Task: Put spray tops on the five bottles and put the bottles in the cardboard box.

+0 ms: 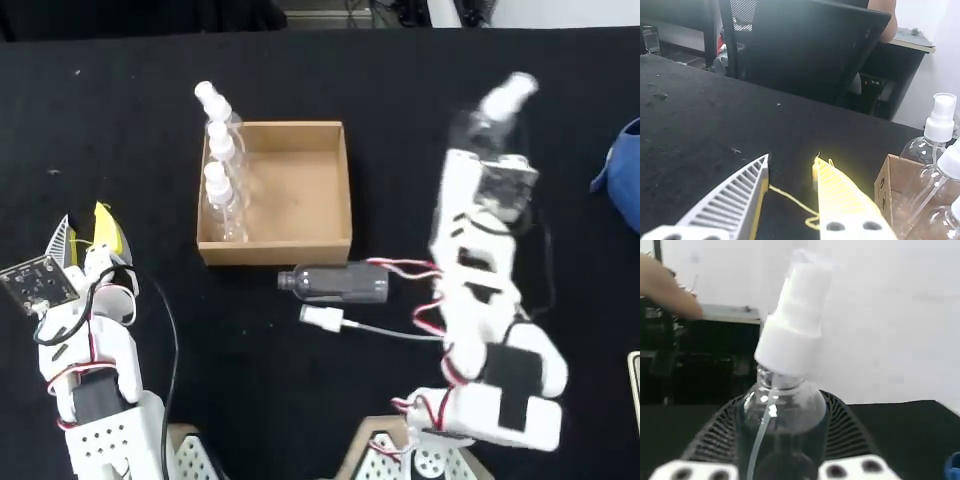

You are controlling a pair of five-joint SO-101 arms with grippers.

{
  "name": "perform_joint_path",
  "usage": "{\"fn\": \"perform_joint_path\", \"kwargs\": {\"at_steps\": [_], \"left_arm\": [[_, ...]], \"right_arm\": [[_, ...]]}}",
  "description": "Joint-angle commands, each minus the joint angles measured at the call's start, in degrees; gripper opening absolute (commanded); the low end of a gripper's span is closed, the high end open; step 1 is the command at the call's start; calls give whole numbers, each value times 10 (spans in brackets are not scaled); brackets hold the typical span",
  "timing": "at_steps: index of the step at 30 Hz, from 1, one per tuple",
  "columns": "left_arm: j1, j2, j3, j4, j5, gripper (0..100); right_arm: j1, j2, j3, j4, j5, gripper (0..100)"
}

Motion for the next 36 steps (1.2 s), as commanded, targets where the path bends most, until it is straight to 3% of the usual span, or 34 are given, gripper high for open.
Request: {"fn": "perform_joint_path", "kwargs": {"at_steps": [1, 8, 17, 36], "left_arm": [[0, -4, 13, 3, -2, 30], [0, -4, 13, 1, -2, 30], [0, -5, 13, 0, -2, 30], [0, -6, 13, 0, -2, 30]], "right_arm": [[-65, -52, -69, 76, 0, 10], [-159, -58, -154, 164, 0, 10], [-225, -58, -162, 167, -1, 10], [-273, -57, -108, 142, 0, 11]]}}
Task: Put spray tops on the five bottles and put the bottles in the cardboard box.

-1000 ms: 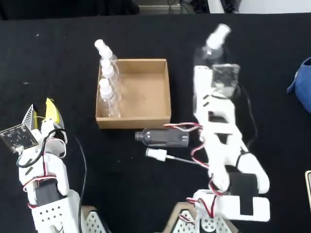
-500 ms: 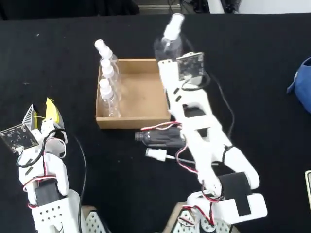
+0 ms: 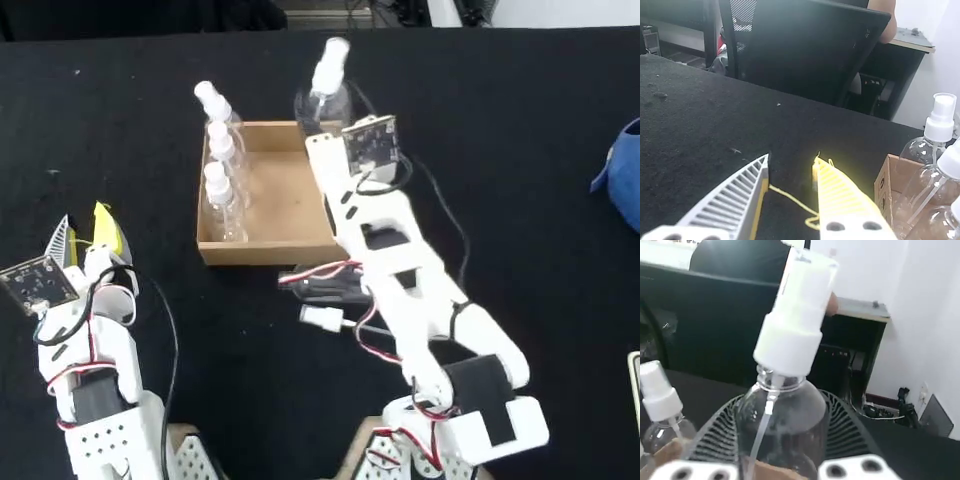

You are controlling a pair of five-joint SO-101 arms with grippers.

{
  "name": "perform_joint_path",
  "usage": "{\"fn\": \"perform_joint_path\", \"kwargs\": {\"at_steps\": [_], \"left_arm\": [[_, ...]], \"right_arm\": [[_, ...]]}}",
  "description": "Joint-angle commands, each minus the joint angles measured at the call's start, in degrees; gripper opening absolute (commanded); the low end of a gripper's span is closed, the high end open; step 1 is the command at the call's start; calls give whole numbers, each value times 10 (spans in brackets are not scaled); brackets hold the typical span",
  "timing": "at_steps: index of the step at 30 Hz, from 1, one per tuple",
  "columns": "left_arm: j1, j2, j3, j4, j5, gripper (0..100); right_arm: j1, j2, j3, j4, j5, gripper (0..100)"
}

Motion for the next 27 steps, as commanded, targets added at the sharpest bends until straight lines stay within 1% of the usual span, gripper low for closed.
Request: {"fn": "perform_joint_path", "kwargs": {"at_steps": [1, 4, 10, 12, 16, 20, 27], "left_arm": [[0, -6, 13, 0, -2, 30], [0, -6, 13, 0, -2, 30], [0, -6, 13, 0, -2, 30], [0, -6, 13, 0, -2, 30], [0, -6, 13, 0, -2, 30], [0, -6, 13, 0, -2, 30], [0, -6, 13, 0, -2, 30]], "right_arm": [[-12, -34, 4, -37, 1, 11], [-12, -1, 15, -105, 2, 10], [-15, 110, 35, -305, 4, 10], [-16, 143, 36, -350, 2, 10], [-14, 204, 24, -396, 2, 10], [-12, 264, -3, -404, 1, 10], [-15, 319, -14, -473, 1, 10]]}}
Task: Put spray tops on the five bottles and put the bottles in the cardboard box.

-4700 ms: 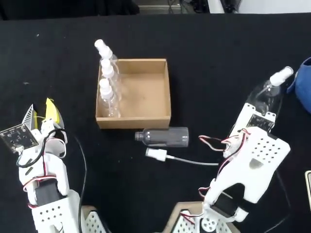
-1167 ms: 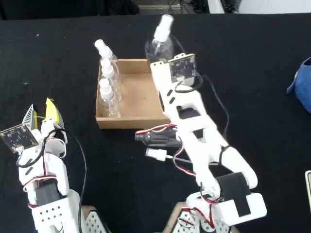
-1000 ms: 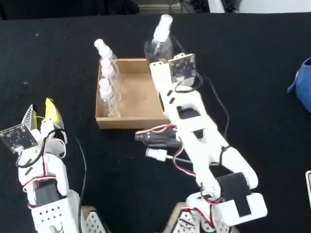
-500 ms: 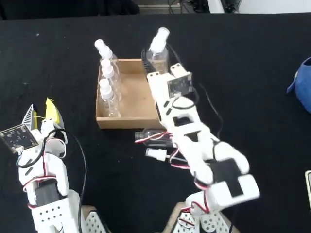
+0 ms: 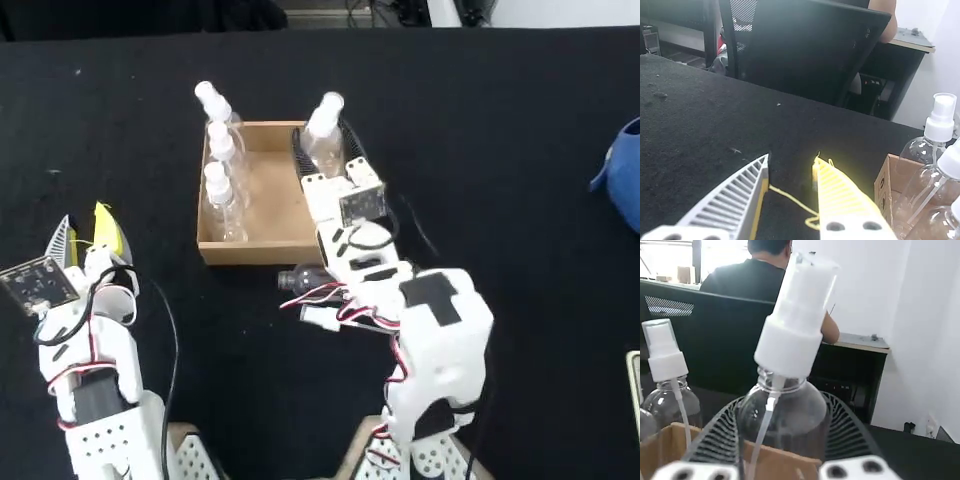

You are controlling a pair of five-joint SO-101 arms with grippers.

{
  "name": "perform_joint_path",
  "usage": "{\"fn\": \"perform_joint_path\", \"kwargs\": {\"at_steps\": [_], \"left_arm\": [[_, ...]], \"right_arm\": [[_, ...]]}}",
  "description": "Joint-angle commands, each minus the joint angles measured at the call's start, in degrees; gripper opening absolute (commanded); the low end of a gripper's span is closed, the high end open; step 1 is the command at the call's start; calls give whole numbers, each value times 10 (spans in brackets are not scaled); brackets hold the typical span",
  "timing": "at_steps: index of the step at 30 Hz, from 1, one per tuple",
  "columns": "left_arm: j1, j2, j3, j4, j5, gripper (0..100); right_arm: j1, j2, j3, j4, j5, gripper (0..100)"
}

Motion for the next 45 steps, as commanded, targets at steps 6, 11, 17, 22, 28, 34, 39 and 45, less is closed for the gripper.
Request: {"fn": "perform_joint_path", "kwargs": {"at_steps": [6, 11, 17, 22, 28, 34, 39, 45], "left_arm": [[0, -5, 13, 4, -4, 32], [29, -10, 13, 4, -6, 33], [34, -7, 13, 4, -6, 33], [33, -5, 13, 39, -6, 32], [38, -10, 13, 181, -2, 31], [33, -10, 13, 253, -4, 30], [33, -10, 13, 313, -6, 30], [33, -10, 13, 375, -6, 30]], "right_arm": [[-11, 22, -29, -20, 1, 11], [-11, 41, -36, -21, 0, 11], [-18, 69, -54, -21, 0, 11], [-18, 77, -55, -21, 0, 11], [-18, 77, -55, -23, 0, 12], [-20, 81, -53, -21, 4, 13], [-18, 82, -49, -20, 1, 13], [-18, 82, -44, -20, 1, 13]]}}
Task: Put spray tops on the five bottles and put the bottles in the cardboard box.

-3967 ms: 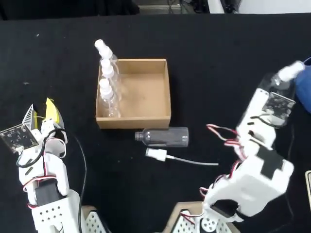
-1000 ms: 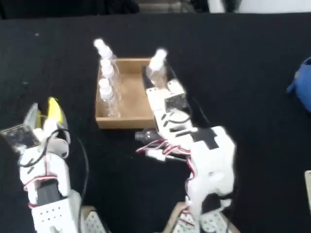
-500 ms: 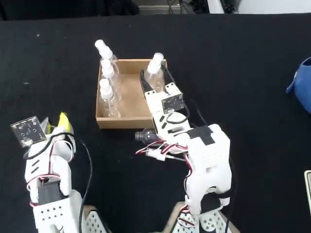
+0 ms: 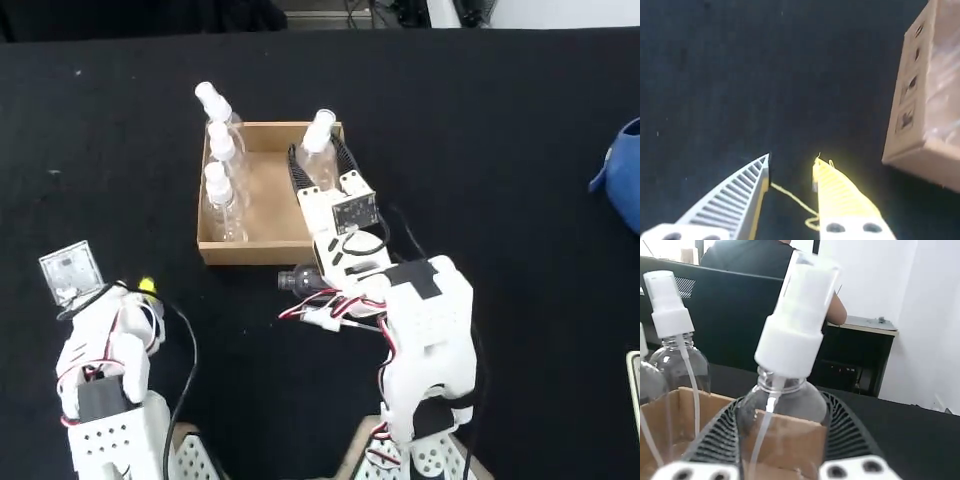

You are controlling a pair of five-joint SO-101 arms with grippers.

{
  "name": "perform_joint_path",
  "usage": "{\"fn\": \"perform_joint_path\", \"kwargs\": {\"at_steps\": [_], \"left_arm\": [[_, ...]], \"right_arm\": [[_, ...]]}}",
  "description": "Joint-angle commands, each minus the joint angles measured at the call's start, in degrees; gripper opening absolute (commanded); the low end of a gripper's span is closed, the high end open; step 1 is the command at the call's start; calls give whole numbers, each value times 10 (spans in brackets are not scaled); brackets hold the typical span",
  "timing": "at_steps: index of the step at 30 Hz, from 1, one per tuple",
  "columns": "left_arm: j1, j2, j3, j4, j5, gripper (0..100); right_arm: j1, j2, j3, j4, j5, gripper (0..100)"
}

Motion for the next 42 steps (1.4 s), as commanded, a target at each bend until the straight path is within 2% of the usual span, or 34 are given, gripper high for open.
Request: {"fn": "perform_joint_path", "kwargs": {"at_steps": [1, 5, 12, 18, 24, 37, 42], "left_arm": [[1, -10, 13, 39, -6, 30], [1, -10, 13, 68, -6, 30], [6, -10, 13, 177, -5, 30], [3, -10, 13, 174, -4, 30], [3, -10, 13, 174, -4, 30], [3, -10, 13, 174, -4, 30], [3, -10, 13, 174, -4, 30]], "right_arm": [[-8, -1, -19, -7, 1, 13], [-8, -1, -18, -7, 3, 13], [-11, -1, -17, -7, -1, 12], [-9, -2, -18, -7, -62, 12], [-11, -3, -26, 33, -61, 12], [-11, -3, -22, 40, -61, 13], [-11, -7, -36, 95, -61, 29]]}}
